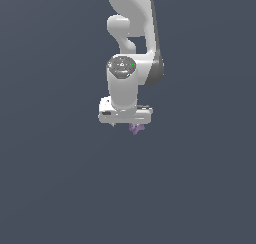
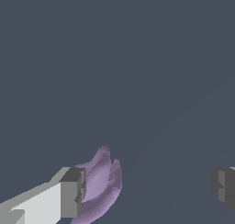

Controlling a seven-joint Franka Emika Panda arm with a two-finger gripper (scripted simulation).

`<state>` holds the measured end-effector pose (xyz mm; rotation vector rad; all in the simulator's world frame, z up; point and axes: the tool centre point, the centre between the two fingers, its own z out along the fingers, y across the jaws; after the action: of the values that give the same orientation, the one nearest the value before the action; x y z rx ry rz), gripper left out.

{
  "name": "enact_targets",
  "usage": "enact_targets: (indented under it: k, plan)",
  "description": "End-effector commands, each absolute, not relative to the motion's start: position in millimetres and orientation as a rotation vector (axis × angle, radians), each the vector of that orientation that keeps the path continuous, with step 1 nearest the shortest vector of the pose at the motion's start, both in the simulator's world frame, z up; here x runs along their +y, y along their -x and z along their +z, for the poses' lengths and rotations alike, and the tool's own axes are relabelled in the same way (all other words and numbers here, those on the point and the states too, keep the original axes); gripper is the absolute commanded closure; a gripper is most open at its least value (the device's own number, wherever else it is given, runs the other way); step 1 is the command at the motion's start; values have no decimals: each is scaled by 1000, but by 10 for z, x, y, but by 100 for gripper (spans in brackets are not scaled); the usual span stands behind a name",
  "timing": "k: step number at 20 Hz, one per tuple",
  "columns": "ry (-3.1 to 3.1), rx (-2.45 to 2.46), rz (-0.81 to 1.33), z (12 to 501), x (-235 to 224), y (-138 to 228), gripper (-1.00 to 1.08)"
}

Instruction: Pick up the object and move it to a goal position.

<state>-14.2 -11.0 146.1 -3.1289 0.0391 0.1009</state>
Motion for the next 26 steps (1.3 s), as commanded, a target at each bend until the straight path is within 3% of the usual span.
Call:
enact_targets:
  k: [1, 26]
  plan:
    - [3129, 39, 101, 1461, -111, 142, -92]
    - [3145, 156, 83, 1397, -141, 211, -92]
